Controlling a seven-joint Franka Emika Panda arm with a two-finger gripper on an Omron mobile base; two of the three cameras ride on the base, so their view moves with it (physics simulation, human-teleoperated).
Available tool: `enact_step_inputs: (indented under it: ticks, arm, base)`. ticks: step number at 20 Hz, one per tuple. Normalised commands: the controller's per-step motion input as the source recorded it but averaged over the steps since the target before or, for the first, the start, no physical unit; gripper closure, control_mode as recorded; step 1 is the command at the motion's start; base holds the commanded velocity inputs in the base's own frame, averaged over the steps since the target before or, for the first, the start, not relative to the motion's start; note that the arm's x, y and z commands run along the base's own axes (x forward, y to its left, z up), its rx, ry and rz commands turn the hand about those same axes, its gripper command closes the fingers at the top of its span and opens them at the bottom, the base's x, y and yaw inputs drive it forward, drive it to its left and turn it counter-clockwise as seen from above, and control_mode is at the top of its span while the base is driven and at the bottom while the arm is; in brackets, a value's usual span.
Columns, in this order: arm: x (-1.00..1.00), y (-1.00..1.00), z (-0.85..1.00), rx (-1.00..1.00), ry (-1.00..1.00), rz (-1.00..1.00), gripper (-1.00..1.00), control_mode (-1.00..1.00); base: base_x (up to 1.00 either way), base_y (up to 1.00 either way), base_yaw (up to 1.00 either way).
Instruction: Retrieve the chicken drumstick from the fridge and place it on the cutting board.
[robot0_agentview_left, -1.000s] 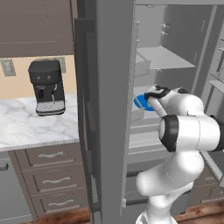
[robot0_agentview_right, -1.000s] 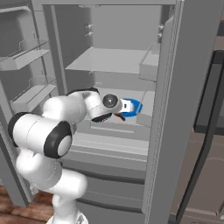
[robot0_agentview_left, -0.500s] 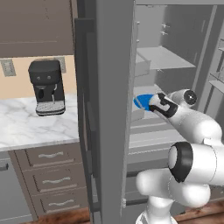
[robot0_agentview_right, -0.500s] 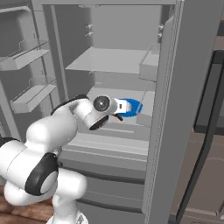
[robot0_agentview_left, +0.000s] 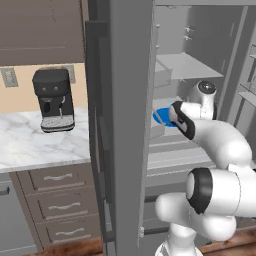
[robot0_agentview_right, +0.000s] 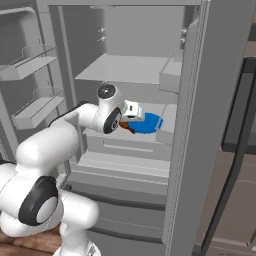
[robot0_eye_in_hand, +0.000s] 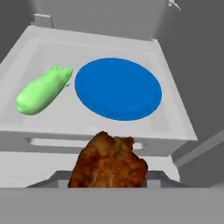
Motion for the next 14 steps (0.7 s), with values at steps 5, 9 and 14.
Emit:
enact_step_inputs:
  ticks: [5, 9, 14]
  arm:
    - [-0.24, 0.0, 0.21, 0.0, 0.47, 0.0, 1.0, -1.0]
    - [-0.52, 0.0, 0.03, 0.0, 0.31, 0.0, 1.0, -1.0]
    - [-0.73, 0.0, 0.03, 0.04, 0.03, 0.0, 1.0, -1.0]
  base:
    - [0.0, 0.0, 0.0]
    - [0.0, 0.0, 0.0]
    - [0.0, 0.0, 0.0]
